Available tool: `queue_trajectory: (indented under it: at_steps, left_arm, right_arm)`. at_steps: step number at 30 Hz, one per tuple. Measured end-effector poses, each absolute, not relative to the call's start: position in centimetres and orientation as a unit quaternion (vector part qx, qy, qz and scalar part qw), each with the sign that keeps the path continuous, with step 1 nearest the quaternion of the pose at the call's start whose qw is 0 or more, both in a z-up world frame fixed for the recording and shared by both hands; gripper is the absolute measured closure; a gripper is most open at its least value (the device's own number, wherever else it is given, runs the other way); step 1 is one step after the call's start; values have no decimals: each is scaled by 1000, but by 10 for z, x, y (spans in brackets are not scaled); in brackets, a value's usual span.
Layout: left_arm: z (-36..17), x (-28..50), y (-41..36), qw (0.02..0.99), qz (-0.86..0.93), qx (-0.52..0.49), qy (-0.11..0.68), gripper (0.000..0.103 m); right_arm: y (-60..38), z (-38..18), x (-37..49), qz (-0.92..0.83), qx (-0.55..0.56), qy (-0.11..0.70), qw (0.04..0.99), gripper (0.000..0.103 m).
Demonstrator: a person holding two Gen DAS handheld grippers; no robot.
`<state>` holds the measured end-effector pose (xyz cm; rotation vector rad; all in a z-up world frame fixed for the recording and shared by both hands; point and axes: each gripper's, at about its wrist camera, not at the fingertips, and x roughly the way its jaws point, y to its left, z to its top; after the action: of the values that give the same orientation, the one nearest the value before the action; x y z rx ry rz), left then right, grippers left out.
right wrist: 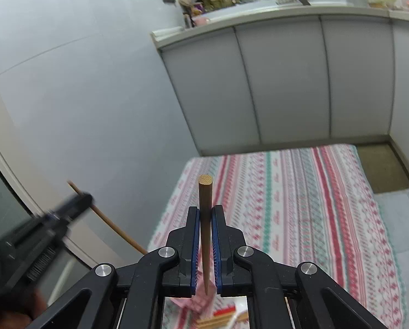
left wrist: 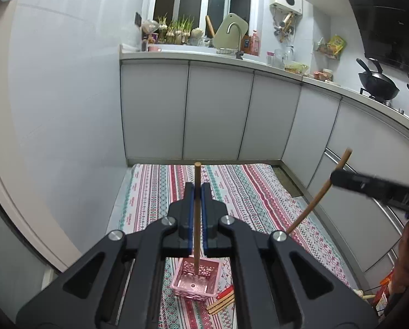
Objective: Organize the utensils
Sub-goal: 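Lower both held chopsticks into the pink holder and open both grippers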
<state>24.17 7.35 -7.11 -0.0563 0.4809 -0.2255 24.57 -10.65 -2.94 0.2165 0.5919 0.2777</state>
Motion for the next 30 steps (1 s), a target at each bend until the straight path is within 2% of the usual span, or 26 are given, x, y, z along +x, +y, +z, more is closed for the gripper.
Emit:
queue_trajectory:
  at_steps: [4,21,30]
  left_arm:
    - [-82,247,77,962,-116,-31,245,98]
    - [-122,272,80,947,-132,-31,292,98]
    - [-124,277,74,938,-151,-36,309,96]
  right_arm:
    - [-94,-28,251,146,105,283,942,96]
    - [-74,-85,304,151,128,336,921,96]
    - [-69,-99,318,159,125,354,913,96]
